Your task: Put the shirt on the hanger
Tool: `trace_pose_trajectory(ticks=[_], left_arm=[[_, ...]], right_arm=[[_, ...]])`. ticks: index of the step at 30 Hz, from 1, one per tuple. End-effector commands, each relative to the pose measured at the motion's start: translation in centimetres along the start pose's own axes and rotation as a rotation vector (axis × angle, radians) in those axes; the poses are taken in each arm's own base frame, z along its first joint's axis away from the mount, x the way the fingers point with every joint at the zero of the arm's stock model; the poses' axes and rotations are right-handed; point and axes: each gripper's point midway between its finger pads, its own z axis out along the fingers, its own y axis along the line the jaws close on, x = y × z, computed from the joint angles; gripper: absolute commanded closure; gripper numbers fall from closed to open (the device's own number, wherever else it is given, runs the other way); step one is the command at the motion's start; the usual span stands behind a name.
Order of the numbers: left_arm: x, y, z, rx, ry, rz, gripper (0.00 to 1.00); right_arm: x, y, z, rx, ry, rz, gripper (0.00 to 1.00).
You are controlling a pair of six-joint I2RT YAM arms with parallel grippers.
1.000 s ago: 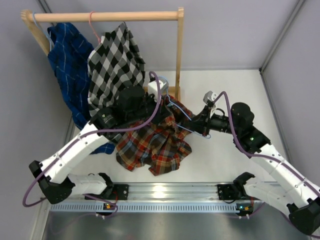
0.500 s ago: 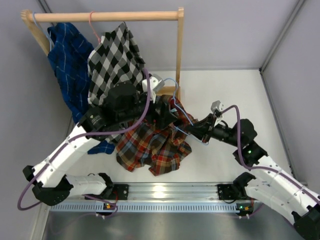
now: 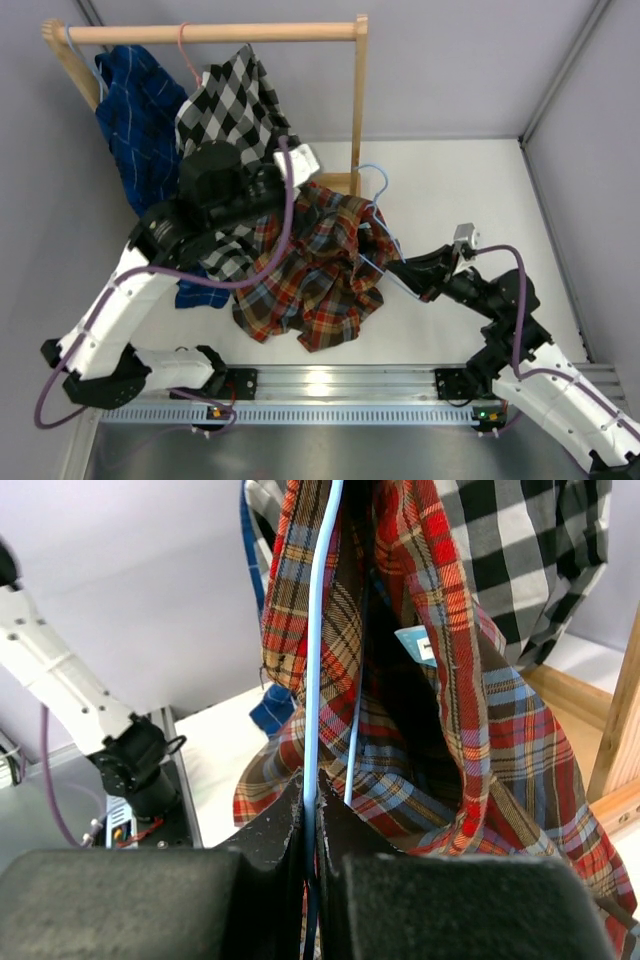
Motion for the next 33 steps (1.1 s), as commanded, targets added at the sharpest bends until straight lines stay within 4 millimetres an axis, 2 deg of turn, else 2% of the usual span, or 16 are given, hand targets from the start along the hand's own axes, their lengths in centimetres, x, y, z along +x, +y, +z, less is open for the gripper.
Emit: trace_pose_trajectory(ticks=[1, 2, 5, 8, 9, 14, 21, 26, 27, 28, 33], left_arm=[[0.6, -5.5, 1.8, 0.427, -0.016, 0.134, 0.02], [-0.1, -7.1, 1.6, 0.530, -0.057, 0.119, 0.02], [-0.6, -7.8, 2.0, 0.595, -0.080, 0.098, 0.02], [-0.1, -7.6, 2.2, 0.616, -0.075, 0.080, 0.04], [0.1, -7.9, 1.8, 0.652, -0.075, 0.058, 0.09], [0.5, -8.1, 1.1, 0.738, -0.086, -0.009, 0.13], [1.2, -8.4, 1.5, 0.759, -0.054, -0.076, 0.07], [2.6, -8.6, 1.7, 0.751, -0.008, -0.100, 0.16], [2.8, -8.7, 1.6, 0.754, -0.001, -0.104, 0.26], [3.2, -8.9, 1.5, 0.761, 0.005, -0.100, 0.30], [3.9, -9.5, 0.6, 0.777, 0.010, -0.090, 0.33]], right_arm=[[-3.0, 2.0, -0.5, -0.064, -0.085, -0.064, 1.00], [-2.7, 2.4, -0.8, -0.080, -0.071, -0.065, 1.00], [-2.5, 2.9, -1.3, -0.097, -0.059, -0.080, 1.00], [-1.9, 3.0, -1.8, -0.101, -0.038, -0.096, 1.00], [-1.8, 3.0, -1.9, -0.100, -0.033, -0.101, 1.00], [-1.9, 3.7, -2.2, -0.134, -0.031, -0.124, 1.00], [-1.5, 4.6, -1.9, -0.205, 0.013, -0.142, 1.00], [-2.1, 4.9, -1.8, -0.220, 0.019, -0.172, 1.00], [-2.4, 5.0, -1.8, -0.220, 0.023, -0.180, 1.00], [-2.4, 5.1, -1.8, -0.225, 0.031, -0.184, 1.00], [-2.7, 5.1, -1.7, -0.228, 0.044, -0.204, 1.00]])
